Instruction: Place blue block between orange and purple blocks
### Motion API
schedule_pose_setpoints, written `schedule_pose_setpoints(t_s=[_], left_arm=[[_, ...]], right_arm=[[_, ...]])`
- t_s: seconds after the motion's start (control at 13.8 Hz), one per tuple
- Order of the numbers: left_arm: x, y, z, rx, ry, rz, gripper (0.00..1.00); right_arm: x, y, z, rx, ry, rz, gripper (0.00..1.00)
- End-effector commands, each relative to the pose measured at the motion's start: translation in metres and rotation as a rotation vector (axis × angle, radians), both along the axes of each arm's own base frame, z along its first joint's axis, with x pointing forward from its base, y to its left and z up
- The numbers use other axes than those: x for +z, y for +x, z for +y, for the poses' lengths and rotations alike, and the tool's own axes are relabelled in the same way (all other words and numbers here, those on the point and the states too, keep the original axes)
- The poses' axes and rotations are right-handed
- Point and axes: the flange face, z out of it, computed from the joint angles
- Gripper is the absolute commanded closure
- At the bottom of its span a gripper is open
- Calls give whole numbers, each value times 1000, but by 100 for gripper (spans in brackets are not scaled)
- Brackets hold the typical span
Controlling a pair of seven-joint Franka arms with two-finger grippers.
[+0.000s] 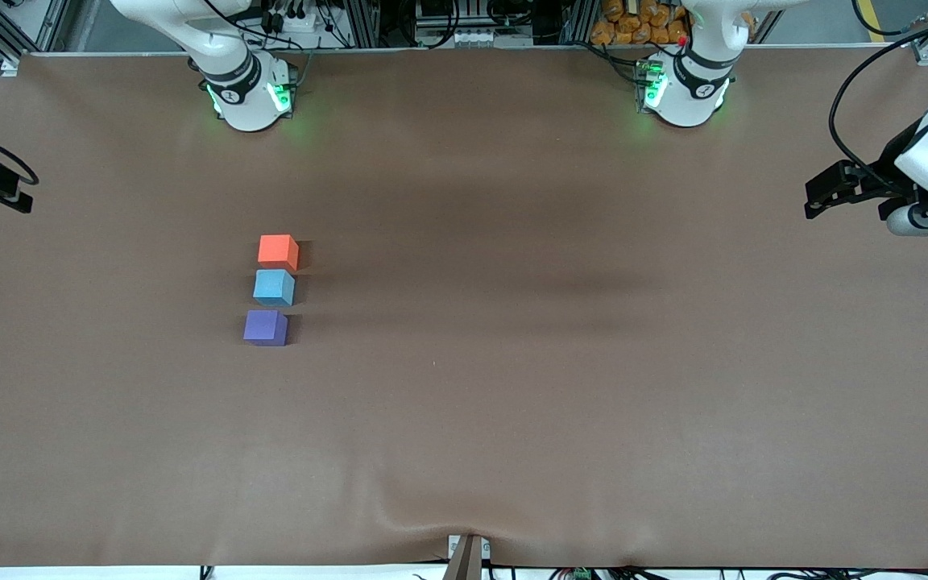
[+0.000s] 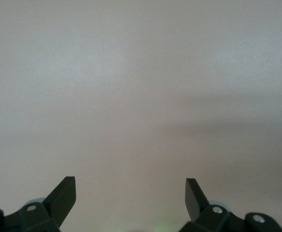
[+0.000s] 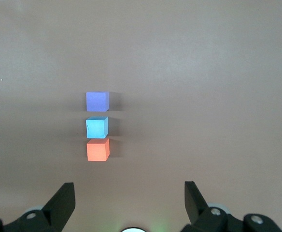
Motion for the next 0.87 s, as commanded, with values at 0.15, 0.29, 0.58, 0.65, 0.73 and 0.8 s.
schedule_pose_setpoints(t_s=[0.15,0.29,0.58,0.65,0.73,0.8], left_arm=[[8,5,-5,-18,-13,-47,0],[7,5,-7,-6,-13,-48,0],[4,10,-7,-5,-17,-60,0],[4,10,-7,-5,-15,-60,0],[3,10,-7,-5,-14,-58,0],[3,10,-6,-3,-14,-58,0]], right_arm=[[3,-39,11,16,-88,12,0],[2,-43,15,26,-93,5,0],[-5,-50,9,22,-81,12,0],[-6,-55,8,20,-79,3,0],[-9,-58,1,10,-75,-6,0],[-9,-58,0,9,-63,-8,0]])
